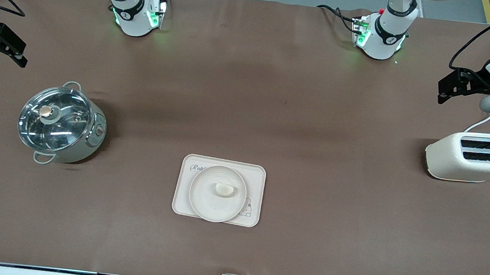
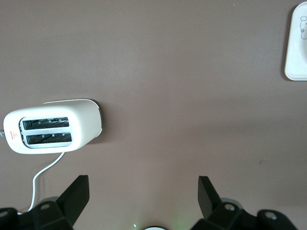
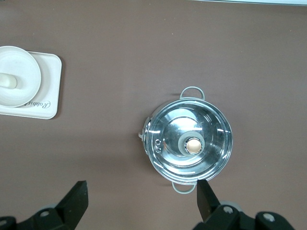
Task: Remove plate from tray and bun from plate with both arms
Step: 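Reach the right gripper down and grip the white plate's rim on the tray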
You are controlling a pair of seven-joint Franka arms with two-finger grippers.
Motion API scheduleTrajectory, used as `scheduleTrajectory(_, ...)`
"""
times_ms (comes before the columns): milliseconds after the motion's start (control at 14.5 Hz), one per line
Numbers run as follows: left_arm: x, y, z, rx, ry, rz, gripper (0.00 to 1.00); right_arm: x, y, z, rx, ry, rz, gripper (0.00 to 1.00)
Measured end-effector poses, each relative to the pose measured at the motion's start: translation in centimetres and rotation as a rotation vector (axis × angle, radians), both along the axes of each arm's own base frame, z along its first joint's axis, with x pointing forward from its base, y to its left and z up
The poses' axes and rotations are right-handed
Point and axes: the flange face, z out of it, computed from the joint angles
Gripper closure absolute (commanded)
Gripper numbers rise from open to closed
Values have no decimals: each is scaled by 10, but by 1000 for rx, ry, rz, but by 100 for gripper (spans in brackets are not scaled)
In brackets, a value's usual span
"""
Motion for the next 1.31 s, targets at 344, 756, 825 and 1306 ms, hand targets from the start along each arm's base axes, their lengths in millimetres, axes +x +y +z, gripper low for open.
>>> scheduleTrajectory(344, 3, 5, -1, -1, -1, 9, 0, 1, 3, -1, 0, 3, 5, 0)
scheduleTrajectory(756, 24, 8, -17, -5, 14, 16, 0, 52, 47, -92, 74, 124, 50, 0)
scheduleTrajectory(825, 29, 7, -22, -7, 15, 15, 0, 68, 63, -119, 120, 128, 50, 0)
scheduleTrajectory(1306, 65, 3, -76, -14, 45, 9, 0, 144, 185, -309, 342, 48, -156, 0)
